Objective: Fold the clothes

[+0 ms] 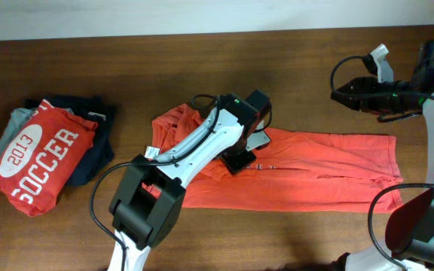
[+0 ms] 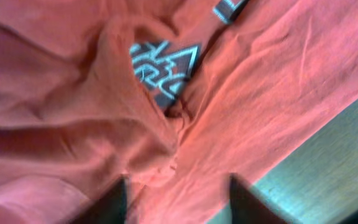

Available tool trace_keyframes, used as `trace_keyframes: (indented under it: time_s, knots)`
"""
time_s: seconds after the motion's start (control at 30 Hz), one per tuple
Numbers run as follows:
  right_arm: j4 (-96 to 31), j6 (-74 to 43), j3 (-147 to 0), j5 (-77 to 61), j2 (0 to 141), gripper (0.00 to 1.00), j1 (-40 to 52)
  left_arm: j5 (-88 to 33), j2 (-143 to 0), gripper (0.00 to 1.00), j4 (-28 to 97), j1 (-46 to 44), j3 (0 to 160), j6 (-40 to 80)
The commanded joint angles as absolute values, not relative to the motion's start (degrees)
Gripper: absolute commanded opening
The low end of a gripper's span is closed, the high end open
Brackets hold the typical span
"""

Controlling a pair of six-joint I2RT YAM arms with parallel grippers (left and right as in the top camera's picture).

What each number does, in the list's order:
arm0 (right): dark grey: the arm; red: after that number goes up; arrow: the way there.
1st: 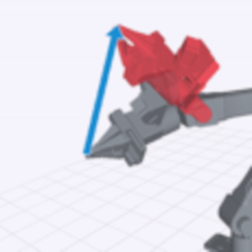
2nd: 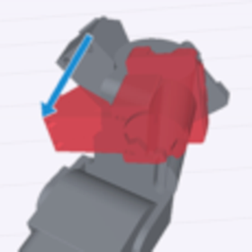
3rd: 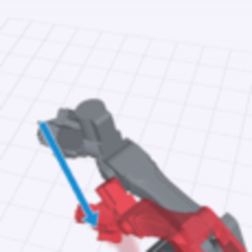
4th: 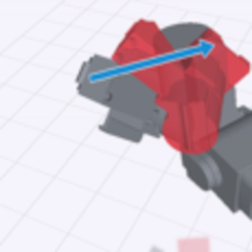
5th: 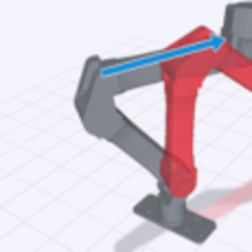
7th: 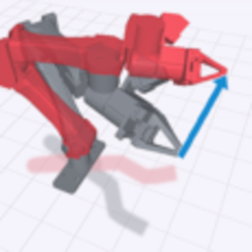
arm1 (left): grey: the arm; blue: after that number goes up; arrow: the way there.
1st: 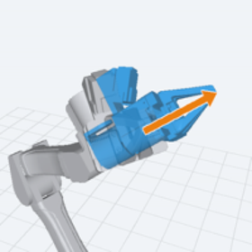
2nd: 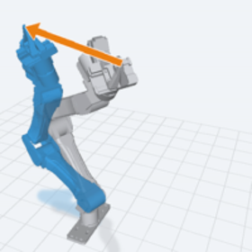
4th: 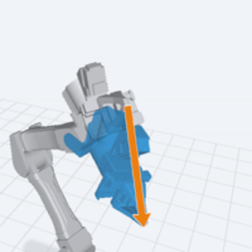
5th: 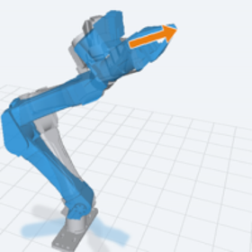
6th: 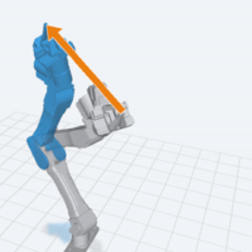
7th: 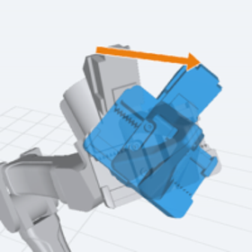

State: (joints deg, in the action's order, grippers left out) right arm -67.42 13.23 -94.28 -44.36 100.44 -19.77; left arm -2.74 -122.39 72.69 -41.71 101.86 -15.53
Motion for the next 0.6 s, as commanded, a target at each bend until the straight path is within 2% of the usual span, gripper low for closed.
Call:
trace_keyframes:
  time_s: [0.0, 0.27, 0.37, 0.57]
  knots:
    - [-67.22, 12.99, -94.52, -44.07, 99.57, 0.52, -19.51, 0.23, -123.00, 0.57, 74.41, -42.00, 103.04, -15.33]
    - [-67.05, 12.99, -94.52, -44.05, 99.57, 0.52, -19.51, 19.51, -123.00, 0.70, 76.71, -37.87, 105.71, 1.26]
    - [-67.05, 12.99, -94.52, -43.79, 99.57, 0.52, -19.51, 16.82, -123.00, 0.71, 74.78, -32.80, 105.69, 4.10]
    - [-67.07, 12.97, -94.52, -43.62, 99.57, 0.52, -19.51, 1.67, -124.51, 0.71, 67.70, -22.11, 104.81, 3.68]
